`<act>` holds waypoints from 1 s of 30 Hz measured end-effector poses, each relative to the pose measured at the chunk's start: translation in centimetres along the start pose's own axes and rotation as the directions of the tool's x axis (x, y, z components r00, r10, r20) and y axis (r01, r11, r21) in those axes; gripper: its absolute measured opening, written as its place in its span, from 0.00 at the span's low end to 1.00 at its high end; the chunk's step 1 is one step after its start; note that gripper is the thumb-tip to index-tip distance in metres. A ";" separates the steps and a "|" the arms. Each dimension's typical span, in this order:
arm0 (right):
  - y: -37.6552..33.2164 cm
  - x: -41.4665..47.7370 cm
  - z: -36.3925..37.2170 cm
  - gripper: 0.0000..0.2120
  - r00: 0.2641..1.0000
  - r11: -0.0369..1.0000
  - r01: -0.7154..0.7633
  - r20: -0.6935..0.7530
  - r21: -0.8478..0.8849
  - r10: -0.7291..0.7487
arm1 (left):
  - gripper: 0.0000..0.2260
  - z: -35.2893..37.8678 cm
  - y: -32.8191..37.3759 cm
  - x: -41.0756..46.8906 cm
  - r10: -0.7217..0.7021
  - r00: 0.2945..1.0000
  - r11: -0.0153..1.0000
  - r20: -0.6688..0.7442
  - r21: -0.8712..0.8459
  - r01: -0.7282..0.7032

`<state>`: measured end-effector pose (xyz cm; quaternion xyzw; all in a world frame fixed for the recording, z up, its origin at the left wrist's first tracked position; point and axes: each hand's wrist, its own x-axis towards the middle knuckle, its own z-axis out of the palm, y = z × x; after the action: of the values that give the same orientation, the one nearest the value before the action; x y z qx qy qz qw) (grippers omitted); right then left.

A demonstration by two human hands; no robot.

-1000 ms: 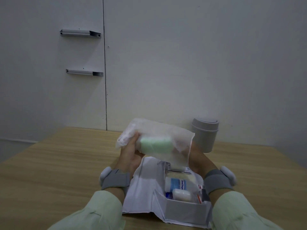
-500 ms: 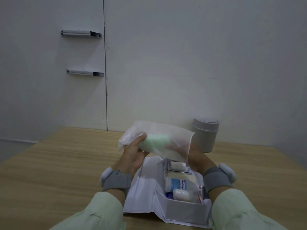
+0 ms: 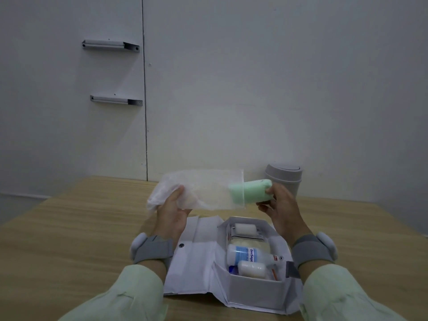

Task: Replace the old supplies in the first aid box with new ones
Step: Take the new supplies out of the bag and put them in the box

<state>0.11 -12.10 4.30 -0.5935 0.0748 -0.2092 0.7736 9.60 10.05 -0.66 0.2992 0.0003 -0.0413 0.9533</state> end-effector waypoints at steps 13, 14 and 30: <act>0.2 -0.2 -2.3 0.14 0.943 0.836 -0.332 -0.175 -0.437 0.283 | 0.23 -1.3 1.1 0.7 0.029 0.998 0.999 -0.059 -0.033 -0.031; 0.4 -0.4 -2.1 0.14 0.941 0.818 -0.337 -0.133 -0.466 0.312 | 0.25 -1.4 1.0 0.7 0.019 0.998 0.999 -0.063 -0.028 -0.020; 1.8 -0.4 -2.5 0.20 0.955 0.534 -0.032 0.132 -0.845 0.267 | 0.24 -1.6 0.8 1.0 0.024 0.999 0.999 -0.048 -0.023 -0.026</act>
<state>-0.77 -13.79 1.78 -0.9014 0.1199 -0.0058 0.4160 10.67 11.51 -1.56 0.2886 0.0198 -0.0222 0.9570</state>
